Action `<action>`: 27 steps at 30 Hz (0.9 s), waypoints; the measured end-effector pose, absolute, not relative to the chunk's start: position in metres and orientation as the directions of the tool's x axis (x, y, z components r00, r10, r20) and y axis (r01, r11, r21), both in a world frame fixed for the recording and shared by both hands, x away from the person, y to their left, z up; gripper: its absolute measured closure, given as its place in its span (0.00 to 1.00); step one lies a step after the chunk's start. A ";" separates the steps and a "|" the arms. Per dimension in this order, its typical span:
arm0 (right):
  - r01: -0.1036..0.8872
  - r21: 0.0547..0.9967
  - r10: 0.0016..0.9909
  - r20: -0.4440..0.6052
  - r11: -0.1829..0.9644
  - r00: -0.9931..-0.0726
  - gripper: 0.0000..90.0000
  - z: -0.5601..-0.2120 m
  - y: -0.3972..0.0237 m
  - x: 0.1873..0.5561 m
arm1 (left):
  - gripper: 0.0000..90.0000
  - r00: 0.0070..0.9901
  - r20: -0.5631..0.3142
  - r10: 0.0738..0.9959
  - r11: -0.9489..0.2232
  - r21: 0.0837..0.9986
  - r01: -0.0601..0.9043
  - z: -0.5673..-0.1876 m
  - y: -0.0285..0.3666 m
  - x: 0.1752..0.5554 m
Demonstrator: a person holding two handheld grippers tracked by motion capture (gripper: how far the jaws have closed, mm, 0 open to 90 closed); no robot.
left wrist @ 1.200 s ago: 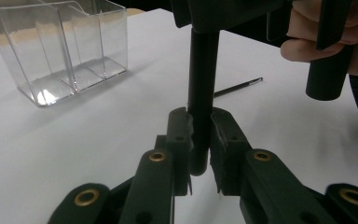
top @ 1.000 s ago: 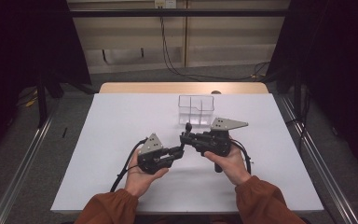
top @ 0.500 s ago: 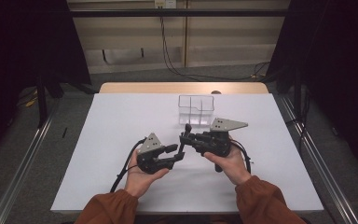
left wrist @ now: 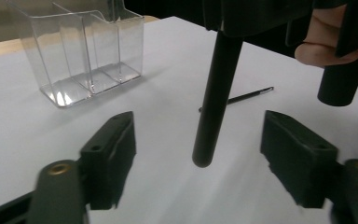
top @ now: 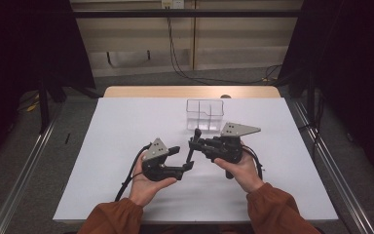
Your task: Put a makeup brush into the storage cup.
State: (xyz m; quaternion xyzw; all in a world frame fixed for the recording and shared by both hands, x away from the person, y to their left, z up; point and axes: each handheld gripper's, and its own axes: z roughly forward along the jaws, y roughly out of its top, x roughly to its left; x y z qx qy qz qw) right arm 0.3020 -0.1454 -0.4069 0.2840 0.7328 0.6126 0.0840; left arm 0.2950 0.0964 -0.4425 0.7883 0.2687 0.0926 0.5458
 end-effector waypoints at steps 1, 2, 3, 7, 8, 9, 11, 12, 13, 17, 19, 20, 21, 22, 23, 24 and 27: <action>0.315 0.945 0.518 0.227 0.087 -0.825 0.89 -0.407 -0.146 0.302 | 0.22 0.838 -0.147 0.526 -0.260 0.910 0.323 -0.443 0.097 0.295; 0.314 0.945 0.519 0.226 0.087 -0.825 0.89 -0.407 -0.146 0.302 | 0.20 0.835 -0.148 0.529 -0.257 0.911 0.324 -0.443 0.097 0.295; 0.314 0.945 0.519 0.225 0.088 -0.824 0.89 -0.407 -0.146 0.302 | 0.18 0.835 -0.149 0.530 -0.257 0.910 0.326 -0.443 0.097 0.296; 0.311 0.946 0.522 0.222 0.088 -0.823 0.89 -0.406 -0.147 0.302 | 0.11 0.826 -0.155 0.542 -0.264 0.902 0.343 -0.443 0.097 0.297; 0.311 0.946 0.523 0.222 0.088 -0.823 0.89 -0.406 -0.147 0.302 | 0.10 0.825 -0.158 0.542 -0.264 0.900 0.346 -0.443 0.097 0.297; 0.310 0.947 0.524 0.221 0.088 -0.823 0.89 -0.406 -0.147 0.302 | 0.10 0.825 -0.159 0.542 -0.262 0.901 0.345 -0.443 0.098 0.298; 0.308 0.947 0.525 0.218 0.088 -0.822 0.89 -0.406 -0.148 0.302 | 0.08 0.825 -0.170 0.539 -0.250 0.903 0.349 -0.442 0.099 0.298; 0.307 0.948 0.526 0.217 0.088 -0.822 0.89 -0.406 -0.148 0.301 | 0.08 0.825 -0.173 0.537 -0.244 0.905 0.349 -0.441 0.100 0.298; 0.305 0.948 0.527 0.215 0.089 -0.822 0.89 -0.406 -0.149 0.301 | 0.07 0.828 -0.171 0.534 -0.243 0.907 0.344 -0.440 0.101 0.298; 0.301 0.950 0.533 0.210 0.087 -0.820 0.89 -0.405 -0.151 0.301 | 0.06 0.818 -0.158 0.553 -0.236 0.912 0.336 -0.437 0.107 0.300; 0.300 0.950 0.536 0.209 0.088 -0.818 0.89 -0.405 -0.152 0.301 | 0.05 0.807 -0.149 0.571 -0.240 0.910 0.338 -0.436 0.111 0.300; 0.300 0.950 0.537 0.208 0.087 -0.817 0.89 -0.405 -0.152 0.301 | 0.04 0.802 -0.148 0.579 -0.239 0.909 0.341 -0.435 0.113 0.300; 0.303 0.949 0.539 0.211 0.087 -0.816 0.89 -0.405 -0.153 0.301 | 0.04 0.798 -0.147 0.585 -0.240 0.908 0.343 -0.435 0.115 0.300; 0.303 0.949 0.540 0.210 0.088 -0.815 0.89 -0.405 -0.153 0.301 | 0.04 0.796 -0.154 0.586 -0.236 0.907 0.349 -0.434 0.117 0.300; 0.301 0.949 0.541 0.208 0.088 -0.815 0.89 -0.405 -0.153 0.301 | 0.04 0.793 -0.158 0.588 -0.229 0.908 0.351 -0.434 0.119 0.300; 0.303 0.949 0.541 0.210 0.088 -0.815 0.89 -0.405 -0.153 0.301 | 0.04 0.793 -0.155 0.589 -0.229 0.909 0.349 -0.434 0.120 0.300; 0.303 0.949 0.543 0.209 0.088 -0.813 0.89 -0.405 -0.154 0.301 | 0.04 0.789 -0.146 0.596 -0.233 0.910 0.344 -0.433 0.124 0.299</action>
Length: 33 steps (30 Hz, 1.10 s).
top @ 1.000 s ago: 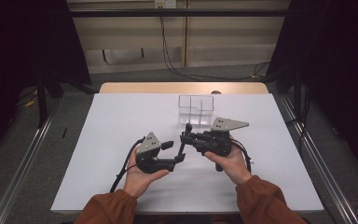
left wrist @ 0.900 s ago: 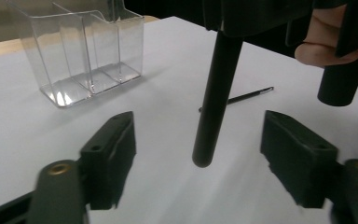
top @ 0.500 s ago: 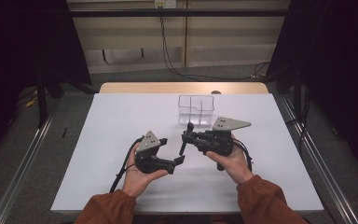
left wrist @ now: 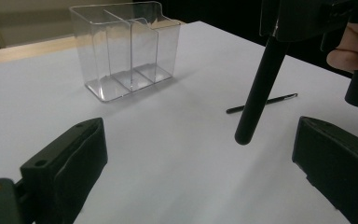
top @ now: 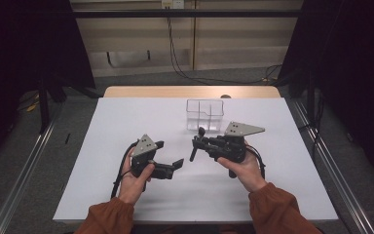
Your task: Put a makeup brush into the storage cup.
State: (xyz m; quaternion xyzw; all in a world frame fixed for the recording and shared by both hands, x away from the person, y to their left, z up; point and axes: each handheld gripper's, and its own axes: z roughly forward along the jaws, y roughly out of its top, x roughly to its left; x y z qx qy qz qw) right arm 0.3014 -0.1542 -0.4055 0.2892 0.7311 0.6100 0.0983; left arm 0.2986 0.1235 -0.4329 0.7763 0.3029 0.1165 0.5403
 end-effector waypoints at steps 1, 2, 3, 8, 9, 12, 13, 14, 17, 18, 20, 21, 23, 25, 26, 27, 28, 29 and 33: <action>0.303 0.949 0.544 0.209 0.089 -0.813 0.89 -0.406 -0.155 0.301 | 0.04 0.785 -0.145 0.602 -0.231 0.910 0.345 -0.433 0.124 0.298; 0.301 0.949 0.545 0.208 0.088 -0.813 0.89 -0.406 -0.155 0.302 | 0.04 0.783 -0.146 0.605 -0.225 0.912 0.344 -0.433 0.125 0.298; 0.302 0.949 0.547 0.208 0.087 -0.811 0.89 -0.405 -0.156 0.301 | 0.04 0.779 -0.145 0.610 -0.219 0.914 0.342 -0.433 0.126 0.297; 0.297 0.951 0.559 0.200 0.089 -0.805 0.89 -0.404 -0.160 0.301 | 0.04 0.764 -0.157 0.626 -0.171 0.928 0.331 -0.434 0.137 0.296; 0.296 0.951 0.562 0.197 0.089 -0.804 0.89 -0.404 -0.161 0.301 | 0.04 0.763 -0.159 0.627 -0.169 0.928 0.332 -0.434 0.140 0.296; 0.296 0.951 0.567 0.196 0.089 -0.800 0.89 -0.404 -0.163 0.301 | 0.04 0.759 -0.147 0.635 -0.174 0.929 0.325 -0.434 0.147 0.295; 0.295 0.951 0.568 0.195 0.089 -0.800 0.89 -0.404 -0.163 0.302 | 0.04 0.756 -0.145 0.639 -0.173 0.930 0.325 -0.434 0.150 0.294; 0.296 0.951 0.570 0.195 0.089 -0.798 0.89 -0.405 -0.164 0.302 | 0.03 0.753 -0.142 0.642 -0.174 0.930 0.323 -0.433 0.153 0.294; 0.296 0.951 0.573 0.193 0.091 -0.797 0.89 -0.404 -0.165 0.302 | 0.03 0.743 -0.152 0.652 -0.155 0.932 0.327 -0.431 0.163 0.292; 0.295 0.951 0.575 0.193 0.089 -0.795 0.89 -0.404 -0.165 0.302 | 0.03 0.735 -0.167 0.657 -0.141 0.931 0.337 -0.430 0.166 0.291; 0.293 0.952 0.578 0.192 0.087 -0.793 0.89 -0.404 -0.166 0.302 | 0.03 0.726 -0.161 0.669 -0.141 0.931 0.337 -0.429 0.173 0.290; 0.293 0.952 0.580 0.190 0.087 -0.792 0.89 -0.404 -0.167 0.302 | 0.03 0.723 -0.160 0.673 -0.135 0.934 0.332 -0.429 0.176 0.290; 0.293 0.952 0.583 0.190 0.087 -0.790 0.89 -0.404 -0.168 0.303 | 0.03 0.717 -0.146 0.682 -0.143 0.934 0.327 -0.430 0.180 0.289; 0.295 0.952 0.586 0.190 0.087 -0.788 0.89 -0.404 -0.168 0.303 | 0.03 0.712 -0.136 0.689 -0.144 0.937 0.318 -0.432 0.184 0.288; 0.295 0.952 0.589 0.190 0.086 -0.785 0.89 -0.404 -0.169 0.304 | 0.03 0.709 -0.133 0.692 -0.146 0.937 0.319 -0.433 0.185 0.287; 0.296 0.952 0.591 0.191 0.084 -0.784 0.89 -0.403 -0.169 0.304 | 0.03 0.710 -0.131 0.692 -0.144 0.939 0.313 -0.433 0.186 0.287; 0.296 0.951 0.594 0.191 0.084 -0.781 0.89 -0.403 -0.170 0.305 | 0.03 0.710 -0.126 0.693 -0.144 0.940 0.308 -0.434 0.188 0.286; 0.297 0.952 0.596 0.192 0.082 -0.780 0.89 -0.403 -0.171 0.305 | 0.04 0.711 -0.122 0.692 -0.146 0.942 0.303 -0.434 0.189 0.285; 0.298 0.952 0.606 0.194 0.075 -0.772 0.89 -0.403 -0.176 0.306 | 0.03 0.701 -0.121 0.703 -0.139 0.943 0.302 -0.436 0.195 0.279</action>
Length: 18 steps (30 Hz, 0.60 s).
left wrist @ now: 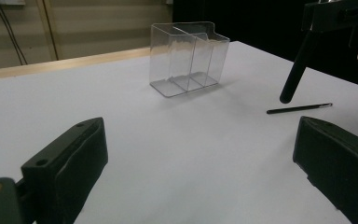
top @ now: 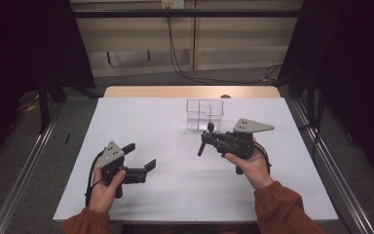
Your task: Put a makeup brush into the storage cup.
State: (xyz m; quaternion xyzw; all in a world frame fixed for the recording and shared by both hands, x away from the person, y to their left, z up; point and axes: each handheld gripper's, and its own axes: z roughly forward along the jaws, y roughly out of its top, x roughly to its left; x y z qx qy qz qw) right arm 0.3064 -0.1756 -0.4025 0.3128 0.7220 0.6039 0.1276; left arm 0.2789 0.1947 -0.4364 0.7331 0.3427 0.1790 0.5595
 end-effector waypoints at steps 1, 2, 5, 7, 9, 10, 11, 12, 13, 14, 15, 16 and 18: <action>0.297 0.952 0.608 0.196 0.070 -0.770 0.89 -0.402 -0.177 0.307 | 0.03 0.696 -0.118 0.708 -0.140 0.943 0.303 -0.436 0.197 0.278; 0.297 0.953 0.611 0.196 0.067 -0.767 0.89 -0.402 -0.178 0.307 | 0.03 0.682 -0.114 0.722 -0.130 0.946 0.296 -0.436 0.198 0.276; 0.292 0.954 0.617 0.192 0.064 -0.763 0.89 -0.400 -0.181 0.308 | 0.01 0.673 -0.116 0.731 -0.112 0.952 0.286 -0.434 0.206 0.274; 0.293 0.954 0.621 0.193 0.062 -0.760 0.89 -0.400 -0.184 0.309 | 0.01 0.665 -0.108 0.739 -0.109 0.955 0.277 -0.434 0.211 0.273; 0.293 0.954 0.629 0.190 0.063 -0.754 0.89 -0.400 -0.186 0.311 | 0.01 0.663 -0.101 0.742 -0.111 0.956 0.271 -0.435 0.215 0.270; 0.294 0.954 0.632 0.191 0.062 -0.751 0.89 -0.400 -0.188 0.312 | 0.02 0.665 -0.090 0.742 -0.121 0.957 0.264 -0.436 0.217 0.268; 0.295 0.954 0.637 0.189 0.062 -0.747 0.89 -0.400 -0.189 0.313 | 0.01 0.676 -0.077 0.733 -0.139 0.956 0.259 -0.437 0.219 0.266; 0.295 0.954 0.642 0.189 0.060 -0.743 0.89 -0.400 -0.191 0.314 | 0.02 0.678 -0.066 0.732 -0.150 0.955 0.255 -0.438 0.222 0.264; 0.295 0.954 0.645 0.192 0.054 -0.740 0.89 -0.400 -0.193 0.315 | 0.02 0.672 -0.069 0.737 -0.148 0.954 0.261 -0.439 0.224 0.263; 0.294 0.954 0.649 0.193 0.050 -0.736 0.89 -0.400 -0.195 0.316 | 0.02 0.665 -0.072 0.743 -0.144 0.954 0.264 -0.440 0.226 0.263; 0.295 0.954 0.653 0.194 0.047 -0.732 0.89 -0.400 -0.196 0.317 | 0.02 0.666 -0.072 0.743 -0.141 0.955 0.260 -0.441 0.228 0.262; 0.296 0.954 0.657 0.193 0.049 -0.729 0.89 -0.400 -0.197 0.318 | 0.02 0.663 -0.076 0.744 -0.135 0.956 0.262 -0.441 0.229 0.262; 0.297 0.953 0.665 0.185 0.058 -0.723 0.89 -0.400 -0.199 0.320 | 0.02 0.660 -0.074 0.747 -0.135 0.956 0.260 -0.440 0.230 0.261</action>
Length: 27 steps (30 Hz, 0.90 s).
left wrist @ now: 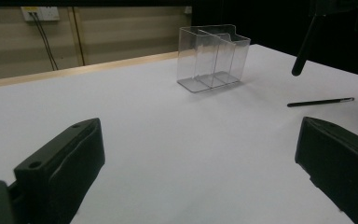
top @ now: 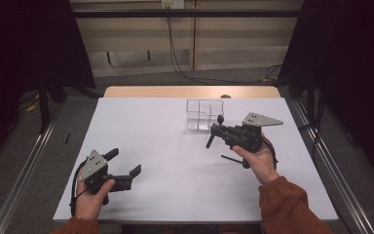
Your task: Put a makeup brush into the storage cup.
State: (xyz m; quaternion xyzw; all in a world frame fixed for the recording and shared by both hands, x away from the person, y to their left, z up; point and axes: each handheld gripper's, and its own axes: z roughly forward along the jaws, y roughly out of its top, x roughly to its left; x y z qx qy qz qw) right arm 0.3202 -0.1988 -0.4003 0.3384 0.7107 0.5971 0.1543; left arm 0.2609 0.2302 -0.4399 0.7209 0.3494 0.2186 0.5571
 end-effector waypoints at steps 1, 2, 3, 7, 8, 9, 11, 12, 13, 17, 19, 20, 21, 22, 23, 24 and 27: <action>0.294 0.954 0.669 0.180 0.061 -0.721 0.89 -0.399 -0.200 0.321 | 0.02 0.661 -0.072 0.747 -0.138 0.956 0.260 -0.440 0.232 0.260; 0.291 0.955 0.671 0.179 0.057 -0.719 0.89 -0.398 -0.201 0.321 | 0.02 0.657 -0.078 0.750 -0.131 0.956 0.262 -0.442 0.234 0.259; 0.285 0.957 0.674 0.176 0.054 -0.717 0.89 -0.396 -0.202 0.322 | 0.02 0.652 -0.082 0.754 -0.127 0.955 0.266 -0.443 0.235 0.259; 0.272 0.961 0.691 0.170 0.040 -0.703 0.89 -0.391 -0.209 0.327 | 0.02 0.653 -0.075 0.754 -0.130 0.957 0.260 -0.443 0.236 0.258; 0.270 0.962 0.696 0.167 0.041 -0.699 0.89 -0.390 -0.211 0.328 | 0.02 0.653 -0.075 0.754 -0.129 0.957 0.260 -0.444 0.235 0.257; 0.271 0.962 0.701 0.166 0.040 -0.694 0.89 -0.389 -0.213 0.330 | 0.02 0.651 -0.069 0.756 -0.134 0.957 0.257 -0.444 0.235 0.256; 0.269 0.962 0.710 0.166 0.034 -0.684 0.89 -0.388 -0.216 0.333 | 0.02 0.654 -0.075 0.753 -0.127 0.958 0.256 -0.443 0.234 0.255; 0.269 0.963 0.714 0.168 0.030 -0.679 0.89 -0.388 -0.218 0.335 | 0.02 0.651 -0.075 0.755 -0.125 0.959 0.255 -0.443 0.235 0.255; 0.269 0.963 0.718 0.167 0.030 -0.675 0.89 -0.387 -0.220 0.337 | 0.02 0.650 -0.074 0.757 -0.123 0.959 0.253 -0.443 0.235 0.255; 0.269 0.962 0.732 0.155 0.040 -0.663 0.89 -0.384 -0.224 0.341 | 0.02 0.640 -0.083 0.764 -0.118 0.957 0.266 -0.444 0.237 0.256; 0.269 0.962 0.738 0.150 0.044 -0.658 0.89 -0.382 -0.226 0.344 | 0.02 0.638 -0.078 0.767 -0.124 0.956 0.265 -0.444 0.237 0.256; 0.268 0.963 0.740 0.149 0.044 -0.656 0.89 -0.381 -0.226 0.345 | 0.02 0.633 -0.073 0.771 -0.125 0.957 0.263 -0.444 0.237 0.256; 0.267 0.963 0.742 0.147 0.045 -0.654 0.89 -0.380 -0.227 0.347 | 0.02 0.633 -0.075 0.770 -0.124 0.957 0.263 -0.445 0.237 0.256; 0.266 0.963 0.746 0.144 0.046 -0.650 0.89 -0.380 -0.228 0.349 | 0.02 0.636 -0.078 0.768 -0.123 0.956 0.266 -0.445 0.238 0.256; 0.266 0.963 0.748 0.145 0.044 -0.647 0.89 -0.379 -0.228 0.351 | 0.02 0.634 -0.075 0.770 -0.124 0.956 0.264 -0.445 0.238 0.256; 0.267 0.963 0.752 0.141 0.048 -0.644 0.89 -0.379 -0.228 0.352 | 0.02 0.635 -0.073 0.769 -0.124 0.957 0.261 -0.445 0.238 0.256; 0.264 0.963 0.760 0.135 0.050 -0.636 0.89 -0.377 -0.229 0.358 | 0.02 0.639 -0.075 0.765 -0.124 0.957 0.261 -0.445 0.237 0.256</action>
